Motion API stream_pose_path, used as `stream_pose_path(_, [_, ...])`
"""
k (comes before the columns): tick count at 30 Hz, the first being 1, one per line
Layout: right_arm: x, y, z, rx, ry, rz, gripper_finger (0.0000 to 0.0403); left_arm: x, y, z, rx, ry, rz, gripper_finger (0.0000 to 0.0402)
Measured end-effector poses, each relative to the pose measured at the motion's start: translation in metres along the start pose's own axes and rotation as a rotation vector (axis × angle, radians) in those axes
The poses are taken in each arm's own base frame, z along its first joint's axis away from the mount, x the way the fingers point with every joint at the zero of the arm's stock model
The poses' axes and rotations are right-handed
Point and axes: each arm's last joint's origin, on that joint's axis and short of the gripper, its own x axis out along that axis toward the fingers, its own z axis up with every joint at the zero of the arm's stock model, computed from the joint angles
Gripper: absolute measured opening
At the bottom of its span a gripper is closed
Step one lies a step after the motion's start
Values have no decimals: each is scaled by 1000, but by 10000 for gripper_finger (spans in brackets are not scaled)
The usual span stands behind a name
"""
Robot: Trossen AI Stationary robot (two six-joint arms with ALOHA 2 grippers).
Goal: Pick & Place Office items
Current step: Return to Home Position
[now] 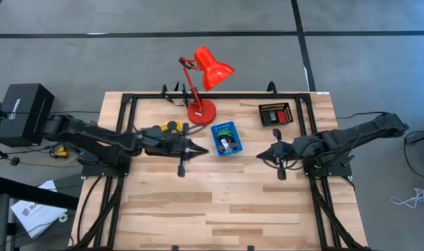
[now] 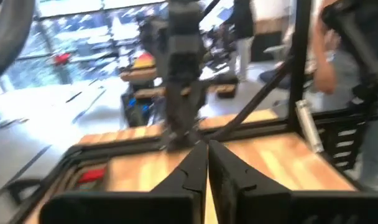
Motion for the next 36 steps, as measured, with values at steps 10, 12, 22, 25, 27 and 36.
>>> stream_pose_path(10, [-28,-8,6,-7,-110,1,0,-78,8,1,23,-184,197,1])
stream_pose_path(12, [-33,-10,5,-13,-114,0,0,-94,10,-5,28,-206,228,1])
stream_pose_path(22, [-58,-17,5,38,-205,5,0,-143,14,-22,28,-331,260,1])
stream_pose_path(25, [-62,-18,0,53,-218,8,0,-148,14,-26,25,-344,262,1])
stream_pose_path(27, [-62,-19,-8,61,-219,9,0,-150,14,-27,23,-352,263,1])
stream_pose_path(36, [-75,-24,-35,123,-342,19,0,-153,14,-33,46,-347,266,1])
